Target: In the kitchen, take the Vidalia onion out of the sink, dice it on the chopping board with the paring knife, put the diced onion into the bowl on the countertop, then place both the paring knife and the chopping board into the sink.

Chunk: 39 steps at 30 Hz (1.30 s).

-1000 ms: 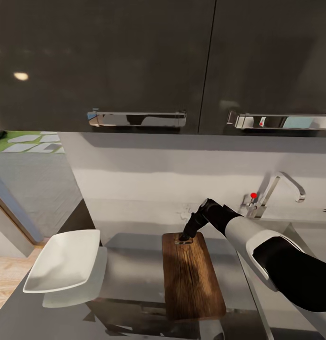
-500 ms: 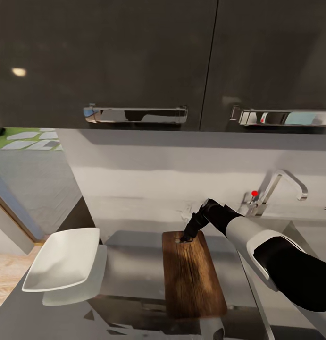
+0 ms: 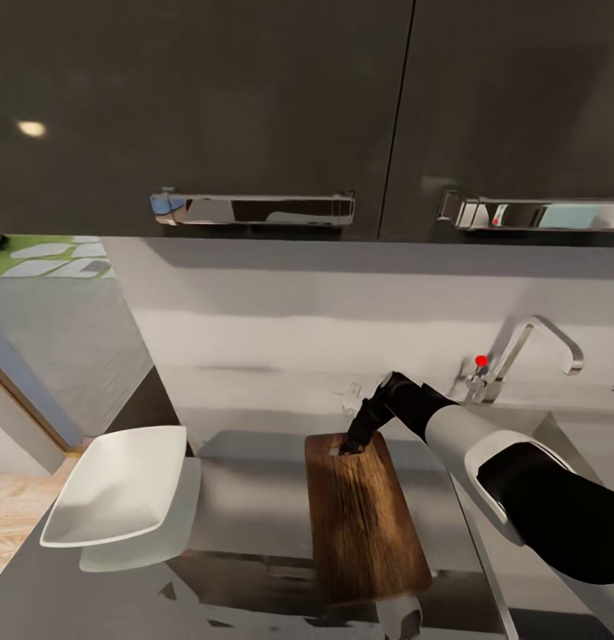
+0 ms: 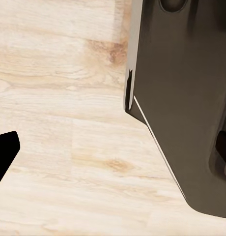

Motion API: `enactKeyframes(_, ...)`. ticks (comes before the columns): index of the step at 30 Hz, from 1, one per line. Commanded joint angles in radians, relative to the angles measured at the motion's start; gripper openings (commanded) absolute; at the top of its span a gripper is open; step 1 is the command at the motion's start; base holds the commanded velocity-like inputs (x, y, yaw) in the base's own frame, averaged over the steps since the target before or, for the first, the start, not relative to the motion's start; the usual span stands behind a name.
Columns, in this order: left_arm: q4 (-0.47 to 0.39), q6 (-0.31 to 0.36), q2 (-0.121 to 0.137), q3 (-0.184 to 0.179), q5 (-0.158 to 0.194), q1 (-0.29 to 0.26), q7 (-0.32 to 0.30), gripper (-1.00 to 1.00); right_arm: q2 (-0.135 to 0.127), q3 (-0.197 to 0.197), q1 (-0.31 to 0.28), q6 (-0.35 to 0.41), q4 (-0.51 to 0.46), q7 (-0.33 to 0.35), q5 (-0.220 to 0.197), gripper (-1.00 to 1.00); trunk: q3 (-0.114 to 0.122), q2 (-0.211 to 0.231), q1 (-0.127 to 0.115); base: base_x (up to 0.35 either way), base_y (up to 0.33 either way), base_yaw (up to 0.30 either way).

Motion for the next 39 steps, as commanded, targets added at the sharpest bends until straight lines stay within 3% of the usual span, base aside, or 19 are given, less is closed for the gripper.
enactKeyframes(1,0.001,-0.004,0.000,0.001,0.007,-0.001,-0.001,1.00,0.000,-0.008,0.010,0.004,-0.001,0.004,0.001,1.00,-0.002,-0.001,0.001,0.000,0.000,0.000)
enactKeyframes(6,0.001,-0.004,0.000,0.001,0.007,-0.001,-0.001,1.00,0.000,-0.008,0.010,0.004,-0.001,0.003,0.001,1.00,-0.003,-0.001,0.001,0.000,0.000,0.000)
enactKeyframes(7,0.001,-0.004,0.000,0.001,0.007,-0.001,-0.001,1.00,0.000,-0.008,0.010,0.004,-0.001,0.003,0.001,-1.00,-0.003,-0.001,0.001,0.000,0.000,0.000)
enactKeyframes(39,0.001,-0.004,0.000,0.001,0.007,-0.001,-0.001,1.00,0.007,-0.008,0.010,0.006,-0.002,0.003,0.008,-1.00,-0.003,-0.001,0.001,0.000,0.000,0.000)
